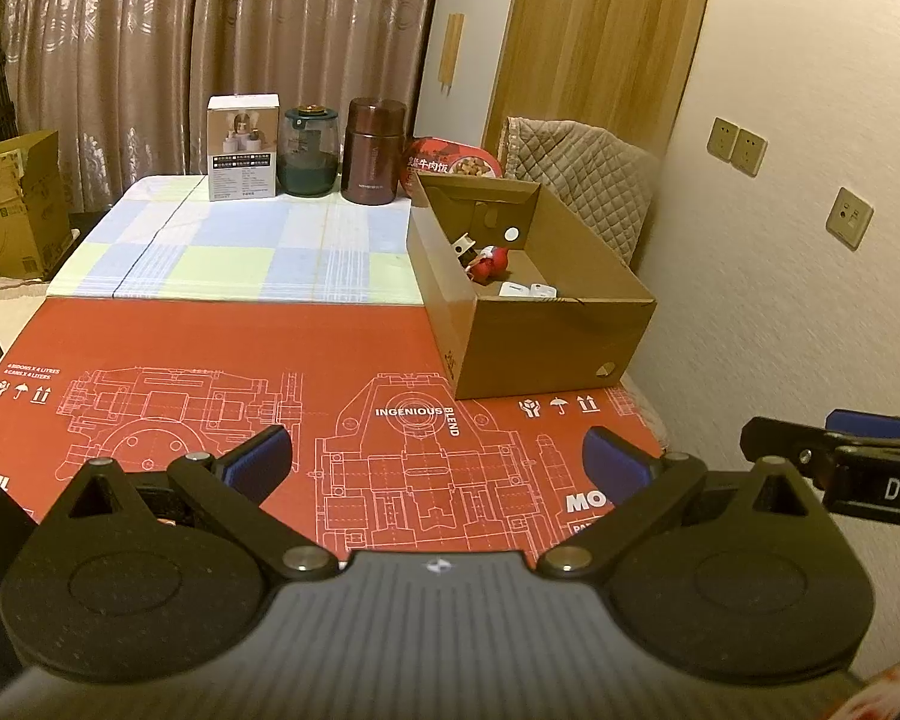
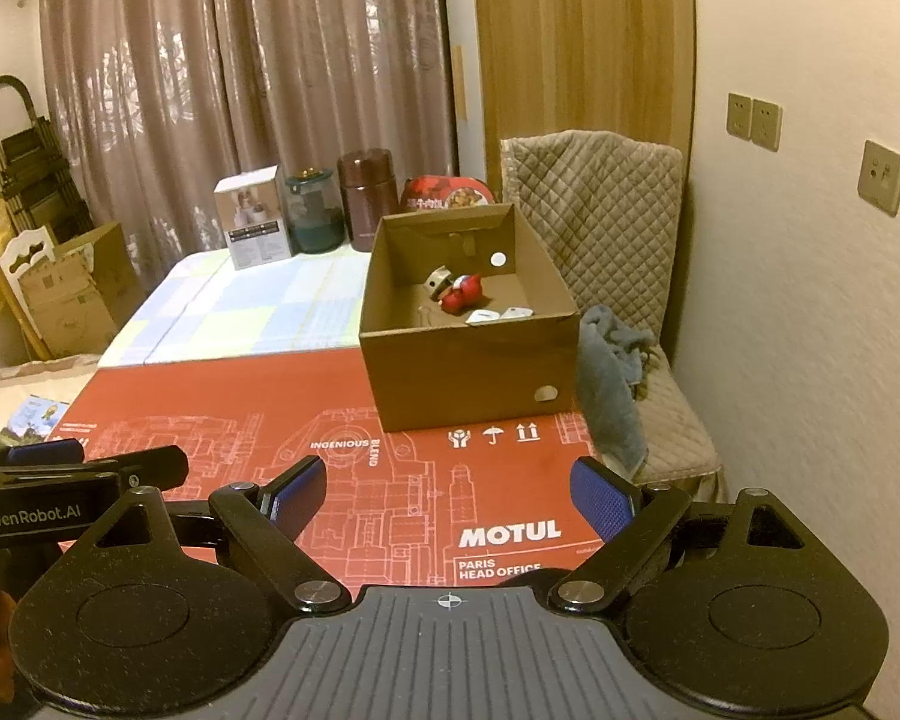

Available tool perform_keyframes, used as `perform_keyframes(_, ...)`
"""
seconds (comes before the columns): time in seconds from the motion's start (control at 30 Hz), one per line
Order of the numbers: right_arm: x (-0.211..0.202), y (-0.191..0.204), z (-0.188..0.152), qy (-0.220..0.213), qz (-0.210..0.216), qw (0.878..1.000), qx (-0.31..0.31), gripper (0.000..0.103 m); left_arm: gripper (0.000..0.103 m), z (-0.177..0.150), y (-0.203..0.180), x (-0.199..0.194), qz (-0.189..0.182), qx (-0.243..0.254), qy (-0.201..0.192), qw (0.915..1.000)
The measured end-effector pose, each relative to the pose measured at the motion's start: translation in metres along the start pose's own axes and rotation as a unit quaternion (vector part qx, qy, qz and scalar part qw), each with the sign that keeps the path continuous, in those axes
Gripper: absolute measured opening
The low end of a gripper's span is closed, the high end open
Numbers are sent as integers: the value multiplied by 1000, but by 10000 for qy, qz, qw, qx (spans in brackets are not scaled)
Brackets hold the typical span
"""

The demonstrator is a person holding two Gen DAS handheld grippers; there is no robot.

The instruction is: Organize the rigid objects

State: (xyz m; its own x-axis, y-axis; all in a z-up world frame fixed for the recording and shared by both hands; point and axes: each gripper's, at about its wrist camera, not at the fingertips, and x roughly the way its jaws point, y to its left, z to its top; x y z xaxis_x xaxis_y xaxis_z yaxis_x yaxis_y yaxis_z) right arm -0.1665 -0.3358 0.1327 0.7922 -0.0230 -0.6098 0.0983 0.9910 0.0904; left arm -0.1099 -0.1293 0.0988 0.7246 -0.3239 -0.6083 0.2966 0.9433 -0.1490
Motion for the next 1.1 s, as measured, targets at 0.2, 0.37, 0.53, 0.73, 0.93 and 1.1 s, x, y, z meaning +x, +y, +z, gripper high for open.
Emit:
perform_keyframes(0.2, 2, -1, 0, 31, 8, 10000, -1, 86, 102, -1, 1, 2, -18, -11, 24, 10000)
perform_keyframes(0.37, 3, -1, 0, 45, 6, 10000, -14, 86, 102, -1, 1, 2, -21, -24, 22, 10000)
perform_keyframes(0.53, 5, -1, 0, 51, 8, 10000, -18, 86, 102, -1, 1, 3, -23, -26, 25, 10000)
perform_keyframes(0.73, 5, 0, -1, 51, 1, 10000, -20, 86, 102, -1, 2, 4, -33, -24, 29, 10000)
perform_keyframes(0.93, 6, 0, -2, 55, 3, 10000, -14, 86, 102, -2, 1, 4, -62, -16, 1, 10000)
perform_keyframes(1.1, 6, -2, -4, 48, 2, 10000, 3, 86, 102, -3, 4, 4, -126, -113, -34, 9999)
